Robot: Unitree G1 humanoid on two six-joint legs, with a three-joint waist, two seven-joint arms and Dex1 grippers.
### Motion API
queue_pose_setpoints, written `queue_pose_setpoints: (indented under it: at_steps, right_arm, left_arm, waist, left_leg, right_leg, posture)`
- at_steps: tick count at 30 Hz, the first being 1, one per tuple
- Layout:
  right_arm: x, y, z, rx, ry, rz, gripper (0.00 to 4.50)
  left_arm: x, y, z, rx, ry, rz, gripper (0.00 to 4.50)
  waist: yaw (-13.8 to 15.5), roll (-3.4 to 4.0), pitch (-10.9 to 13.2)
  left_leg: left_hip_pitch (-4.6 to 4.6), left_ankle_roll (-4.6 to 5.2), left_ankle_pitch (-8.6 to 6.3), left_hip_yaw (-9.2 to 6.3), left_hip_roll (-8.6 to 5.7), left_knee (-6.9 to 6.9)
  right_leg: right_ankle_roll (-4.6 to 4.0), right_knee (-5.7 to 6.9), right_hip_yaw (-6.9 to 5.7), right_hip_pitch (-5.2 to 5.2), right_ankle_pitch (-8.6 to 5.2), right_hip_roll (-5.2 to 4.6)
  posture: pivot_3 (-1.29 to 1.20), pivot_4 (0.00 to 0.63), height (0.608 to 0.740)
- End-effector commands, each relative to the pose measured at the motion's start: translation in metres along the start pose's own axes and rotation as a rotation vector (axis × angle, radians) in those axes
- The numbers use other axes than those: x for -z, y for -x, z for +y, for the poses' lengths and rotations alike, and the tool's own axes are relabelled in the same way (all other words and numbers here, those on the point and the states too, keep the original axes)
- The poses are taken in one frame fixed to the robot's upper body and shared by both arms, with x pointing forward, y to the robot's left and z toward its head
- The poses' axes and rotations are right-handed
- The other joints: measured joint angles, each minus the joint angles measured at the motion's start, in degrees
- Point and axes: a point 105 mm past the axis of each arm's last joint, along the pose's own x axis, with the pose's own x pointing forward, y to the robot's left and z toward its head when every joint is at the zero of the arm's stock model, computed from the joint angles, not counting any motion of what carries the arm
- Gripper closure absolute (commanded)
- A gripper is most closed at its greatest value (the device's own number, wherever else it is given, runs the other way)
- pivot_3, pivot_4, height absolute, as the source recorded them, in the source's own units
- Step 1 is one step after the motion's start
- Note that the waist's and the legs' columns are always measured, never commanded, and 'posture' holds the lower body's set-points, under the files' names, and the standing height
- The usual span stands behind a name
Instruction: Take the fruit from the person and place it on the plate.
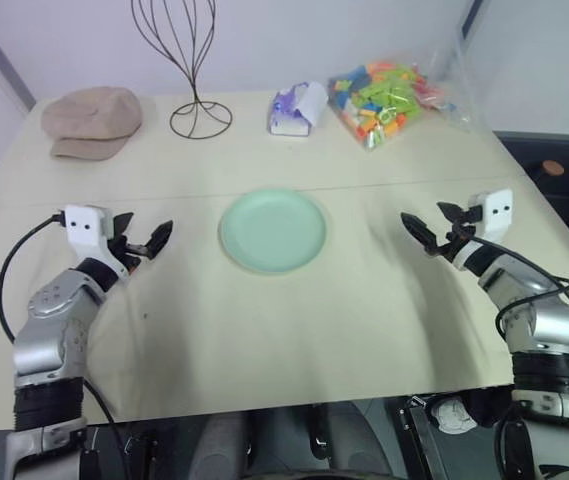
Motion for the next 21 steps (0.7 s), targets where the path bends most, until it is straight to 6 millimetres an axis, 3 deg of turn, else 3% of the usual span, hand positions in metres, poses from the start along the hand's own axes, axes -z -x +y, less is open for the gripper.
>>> queue_pose_setpoints:
  at_steps: [1,21]
  right_arm:
    - [-0.0171,-0.0012,-0.0017,0.005,0.021,-0.064,0.00]
    - [-0.0156,-0.0044,-0.0057,0.009,0.023,-0.069,0.00]
  left_arm:
    - [-0.0138,0.0029,-0.0002,0.009,-0.030,-0.047,0.09]
    - [-0.0161,0.0024,0.0054,-0.030,-0.025,-0.075,0.09]
  waist:
    - [0.00,0.00,0.00]
    - [0.00,0.00,0.00]
  left_leg:
    - [0.00,0.00,0.00,0.00,0.00,0.00]
    - [0.00,0.00,0.00,0.00,0.00,0.00]
  right_leg:
    - [0.00,0.00,0.00,0.00,0.00,0.00]
    - [0.00,0.00,0.01,0.00,0.00,-0.02]
  posture:
    - [0.00,0.150,0.740]
    - [0.00,0.150,0.740]
